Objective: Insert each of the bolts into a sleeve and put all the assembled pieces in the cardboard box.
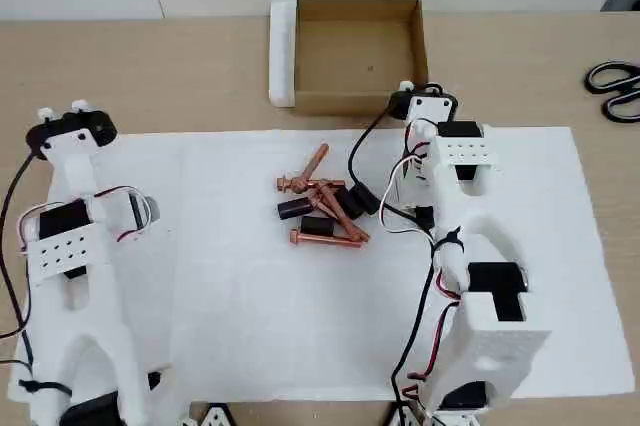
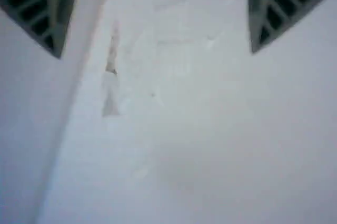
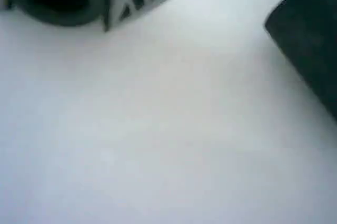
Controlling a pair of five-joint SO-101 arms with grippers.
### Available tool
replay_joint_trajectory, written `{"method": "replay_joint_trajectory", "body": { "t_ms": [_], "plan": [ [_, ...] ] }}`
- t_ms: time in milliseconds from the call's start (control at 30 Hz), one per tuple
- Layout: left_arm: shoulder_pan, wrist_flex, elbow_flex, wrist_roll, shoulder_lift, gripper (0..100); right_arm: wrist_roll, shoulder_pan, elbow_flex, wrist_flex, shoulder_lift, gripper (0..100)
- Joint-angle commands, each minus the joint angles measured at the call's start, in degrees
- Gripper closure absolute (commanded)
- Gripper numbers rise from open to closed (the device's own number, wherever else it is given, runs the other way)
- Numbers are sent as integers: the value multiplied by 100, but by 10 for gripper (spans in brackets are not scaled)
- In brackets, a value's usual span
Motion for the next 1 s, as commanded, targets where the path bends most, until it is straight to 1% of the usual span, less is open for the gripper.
{"method": "replay_joint_trajectory", "body": {
  "t_ms": [0, 167, 500, 567, 667, 833, 900, 967],
  "plan": [
    [44, 9, -22, 35, -62, 780, 9, -22, -273, 207, 127, 995],
    [44, 18, -31, 35, -62, 780, 0, -22, -1204, 1086, 127, 995],
    [79, 26, -92, 9, -62, 780, -18, -22, -2725, 2396, 127, 994],
    [255, 237, -286, 9, -26, 780, -9, -22, -2980, 2580, 110, 994],
    [651, 668, -892, 9, -18, 780, -9, -22, -3323, 2870, -127, 994],
    [1380, 1160, -1965, 9, 26, 780, -9, -31, -3385, 2914, -655, 994],
    [1705, 1389, -2413, -62, 316, 780, 0, -22, -3367, 2923, -769, 994],
    [1987, 1767, -2985, -132, 888, 780, 0, -22, -3367, 2923, -813, 994]
  ]
}}
